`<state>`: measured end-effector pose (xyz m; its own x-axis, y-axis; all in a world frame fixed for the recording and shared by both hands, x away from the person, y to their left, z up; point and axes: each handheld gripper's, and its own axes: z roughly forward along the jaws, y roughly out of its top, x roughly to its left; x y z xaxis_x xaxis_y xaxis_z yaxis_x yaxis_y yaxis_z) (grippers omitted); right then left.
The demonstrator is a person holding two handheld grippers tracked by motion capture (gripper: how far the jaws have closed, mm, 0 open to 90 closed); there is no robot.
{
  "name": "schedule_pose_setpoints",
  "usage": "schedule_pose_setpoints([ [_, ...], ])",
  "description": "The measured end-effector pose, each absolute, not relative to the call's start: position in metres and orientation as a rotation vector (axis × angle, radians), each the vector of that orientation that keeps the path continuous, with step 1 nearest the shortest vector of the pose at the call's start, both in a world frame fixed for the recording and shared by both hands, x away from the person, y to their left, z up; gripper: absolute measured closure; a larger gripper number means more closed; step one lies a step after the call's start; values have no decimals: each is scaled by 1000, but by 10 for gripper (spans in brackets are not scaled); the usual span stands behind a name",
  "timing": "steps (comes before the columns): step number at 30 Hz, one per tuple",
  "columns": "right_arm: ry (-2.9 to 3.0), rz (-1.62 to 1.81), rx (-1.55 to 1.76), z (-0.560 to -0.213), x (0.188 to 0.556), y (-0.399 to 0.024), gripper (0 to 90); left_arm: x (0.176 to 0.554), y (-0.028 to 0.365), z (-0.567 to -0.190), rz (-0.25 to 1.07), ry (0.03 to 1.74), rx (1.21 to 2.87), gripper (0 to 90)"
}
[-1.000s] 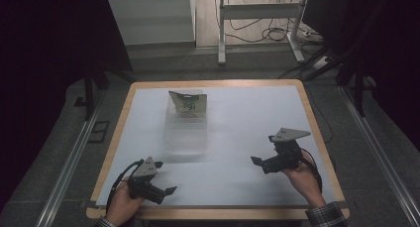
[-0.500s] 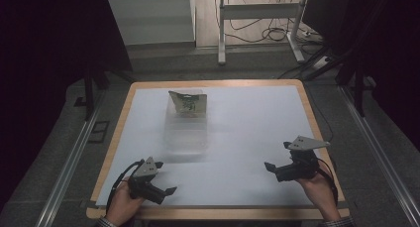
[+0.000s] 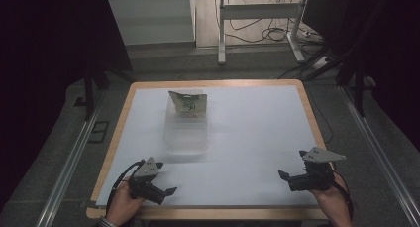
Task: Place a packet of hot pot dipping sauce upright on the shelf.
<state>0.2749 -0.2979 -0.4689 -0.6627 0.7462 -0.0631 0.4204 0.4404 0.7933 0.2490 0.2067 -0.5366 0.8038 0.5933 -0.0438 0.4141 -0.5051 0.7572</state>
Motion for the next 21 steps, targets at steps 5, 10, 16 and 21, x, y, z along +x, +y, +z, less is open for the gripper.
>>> schedule_pose_setpoints([
  [5, 2273, 1077, 1014, -472, 269, -309, 0, 249, 207, -537, 282, 740, 2177, 2],
  [10, 2259, 1066, 1047, -476, 263, -321, 0, 249, 206, -537, 280, 740, 2178, 3],
  [16, 2254, 1031, 1095, -485, 256, -334, 0, 249, 207, -537, 281, 740, 2178, 2],
  [21, 2263, 1026, 1140, -490, 251, -343, 0, 249, 206, -537, 280, 741, 2181, 2],
])
